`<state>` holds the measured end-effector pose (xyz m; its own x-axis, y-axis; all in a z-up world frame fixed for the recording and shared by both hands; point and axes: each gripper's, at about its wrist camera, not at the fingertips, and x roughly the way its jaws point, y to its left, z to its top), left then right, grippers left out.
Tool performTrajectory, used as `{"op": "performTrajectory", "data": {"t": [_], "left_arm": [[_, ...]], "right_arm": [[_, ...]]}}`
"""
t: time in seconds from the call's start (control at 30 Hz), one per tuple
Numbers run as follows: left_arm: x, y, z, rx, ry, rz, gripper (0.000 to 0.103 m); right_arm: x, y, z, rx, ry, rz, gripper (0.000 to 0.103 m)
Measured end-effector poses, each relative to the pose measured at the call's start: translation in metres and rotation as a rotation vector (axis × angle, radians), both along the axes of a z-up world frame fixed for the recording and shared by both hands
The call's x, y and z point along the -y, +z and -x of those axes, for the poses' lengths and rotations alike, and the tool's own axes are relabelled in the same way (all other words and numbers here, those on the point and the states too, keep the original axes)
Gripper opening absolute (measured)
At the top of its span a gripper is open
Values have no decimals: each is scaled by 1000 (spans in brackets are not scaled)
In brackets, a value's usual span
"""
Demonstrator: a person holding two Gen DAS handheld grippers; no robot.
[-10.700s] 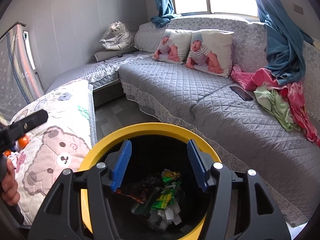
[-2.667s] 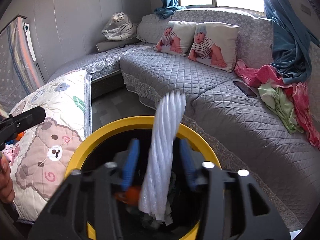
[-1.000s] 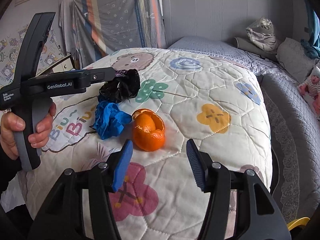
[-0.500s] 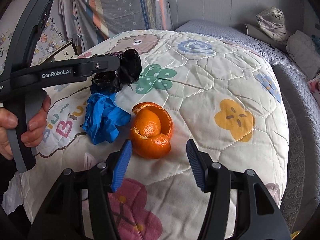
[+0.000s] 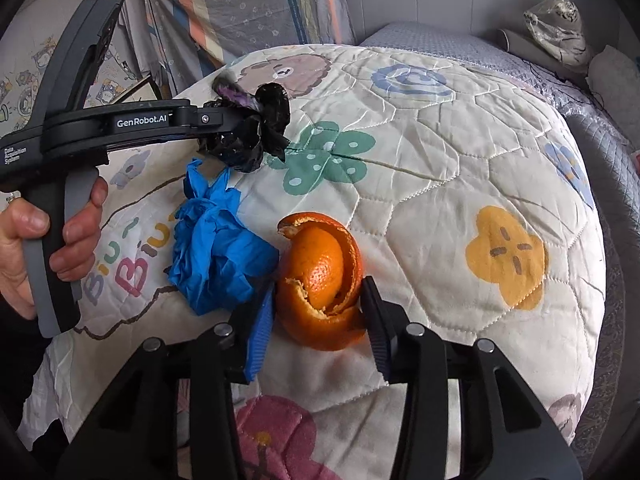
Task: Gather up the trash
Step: 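Grasp the black plastic bag with the left tool while the right tool grasps the orange peel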
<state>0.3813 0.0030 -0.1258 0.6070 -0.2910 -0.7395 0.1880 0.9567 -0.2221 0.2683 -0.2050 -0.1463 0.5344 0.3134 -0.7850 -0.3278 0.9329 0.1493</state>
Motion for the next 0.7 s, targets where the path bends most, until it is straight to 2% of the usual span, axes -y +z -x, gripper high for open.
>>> {"op": "performTrajectory", "data": {"t": [0.1,0.27,0.47,0.7], "left_arm": [[-7,-2,-4,-17,15,17,28],[-15,2,-4,0,27,31,17],[-30,21,3,54,49,71,12],[-46,38,17,121,84,37,12]], "right_arm": [[-1,2,2,13,-2,6,33],[-1,7,3,37,-10,6,31],[5,18,7,76,-40,6,31],[12,32,17,117,-68,-9,31]]}}
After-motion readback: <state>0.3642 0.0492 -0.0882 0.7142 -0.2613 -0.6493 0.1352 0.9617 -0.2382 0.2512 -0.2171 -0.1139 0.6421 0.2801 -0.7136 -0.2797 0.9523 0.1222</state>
